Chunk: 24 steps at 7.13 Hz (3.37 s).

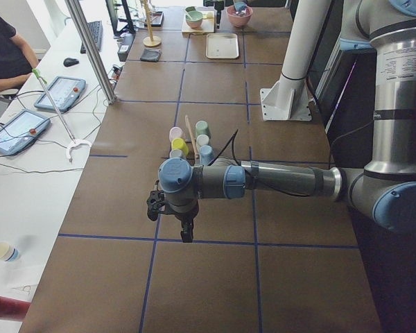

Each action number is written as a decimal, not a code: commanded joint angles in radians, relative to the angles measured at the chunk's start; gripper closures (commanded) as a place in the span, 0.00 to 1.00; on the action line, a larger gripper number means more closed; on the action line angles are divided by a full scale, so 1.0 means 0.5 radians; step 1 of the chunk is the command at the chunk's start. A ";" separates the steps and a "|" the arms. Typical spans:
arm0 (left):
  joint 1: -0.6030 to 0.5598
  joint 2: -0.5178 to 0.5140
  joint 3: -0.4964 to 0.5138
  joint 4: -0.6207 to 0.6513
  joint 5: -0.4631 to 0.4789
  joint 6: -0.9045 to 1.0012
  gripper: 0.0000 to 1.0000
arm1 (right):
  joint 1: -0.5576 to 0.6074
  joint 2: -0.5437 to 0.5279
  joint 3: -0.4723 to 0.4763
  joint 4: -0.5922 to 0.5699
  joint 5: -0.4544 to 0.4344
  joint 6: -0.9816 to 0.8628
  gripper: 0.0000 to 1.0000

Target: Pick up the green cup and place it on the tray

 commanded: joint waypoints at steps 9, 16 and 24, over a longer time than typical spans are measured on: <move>0.003 0.000 0.004 0.004 0.007 0.000 0.00 | -0.229 0.005 -0.036 0.069 -0.040 0.108 0.79; 0.000 0.007 -0.026 0.007 0.004 0.000 0.00 | -0.226 0.115 0.325 0.011 0.051 0.293 1.00; 0.003 0.007 -0.020 0.007 0.004 0.000 0.00 | -0.980 1.136 0.375 -0.455 -0.135 1.251 1.00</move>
